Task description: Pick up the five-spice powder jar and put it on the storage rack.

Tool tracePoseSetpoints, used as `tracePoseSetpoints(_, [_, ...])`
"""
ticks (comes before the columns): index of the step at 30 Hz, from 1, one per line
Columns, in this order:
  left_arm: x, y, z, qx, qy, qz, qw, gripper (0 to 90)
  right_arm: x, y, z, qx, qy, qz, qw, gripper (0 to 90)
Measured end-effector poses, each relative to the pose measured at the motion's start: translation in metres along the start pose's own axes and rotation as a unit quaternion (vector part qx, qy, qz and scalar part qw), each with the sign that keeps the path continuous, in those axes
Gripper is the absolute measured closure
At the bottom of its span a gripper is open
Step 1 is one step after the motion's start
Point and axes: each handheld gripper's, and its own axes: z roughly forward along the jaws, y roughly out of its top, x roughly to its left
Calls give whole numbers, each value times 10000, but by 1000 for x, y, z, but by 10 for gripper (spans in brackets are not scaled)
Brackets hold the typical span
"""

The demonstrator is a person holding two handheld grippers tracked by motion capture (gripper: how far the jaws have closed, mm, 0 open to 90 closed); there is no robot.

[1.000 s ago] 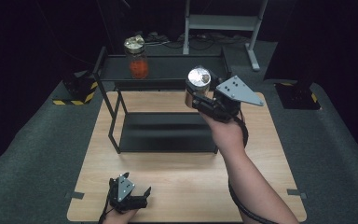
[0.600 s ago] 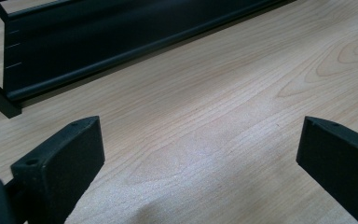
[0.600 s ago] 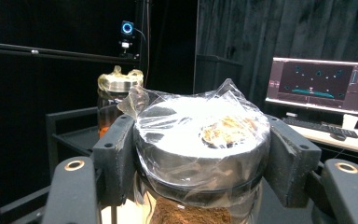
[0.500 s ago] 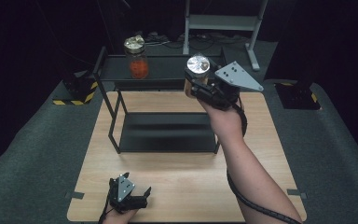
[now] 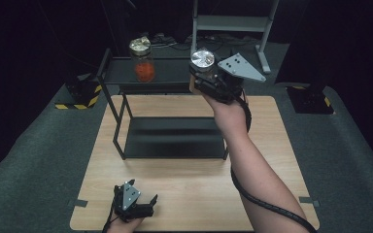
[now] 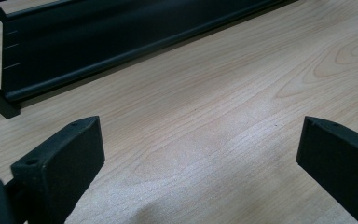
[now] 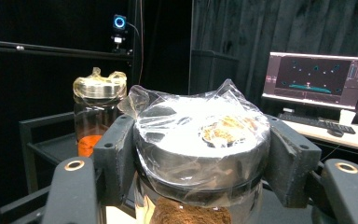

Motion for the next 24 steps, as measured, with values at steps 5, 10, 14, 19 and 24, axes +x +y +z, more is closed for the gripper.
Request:
tracePoseSetpoints(5, [1, 0, 0, -10, -15, -5, 10000, 10, 1, 1, 10, 41, -30, -11, 10000, 343])
tracePoseSetpoints(10, [1, -1, 0, -25, -27, -28, 10000, 11, 0, -2, 18, -5, -60, -6, 10000, 343])
tracePoseSetpoints(14, [2, -2, -1, -36, -36, -51, 10000, 10, -1, 0, 24, 8, -93, 38, 9999, 343])
tracePoseSetpoints(19, [2, -2, -1, -43, -47, -68, 10000, 11, -2, 2, 31, 9, -128, 41, 9999, 343])
tracePoseSetpoints(24, [3, -2, -1, -46, -52, -70, 10000, 11, -4, 5, 38, 38, -189, 39, 9998, 343])
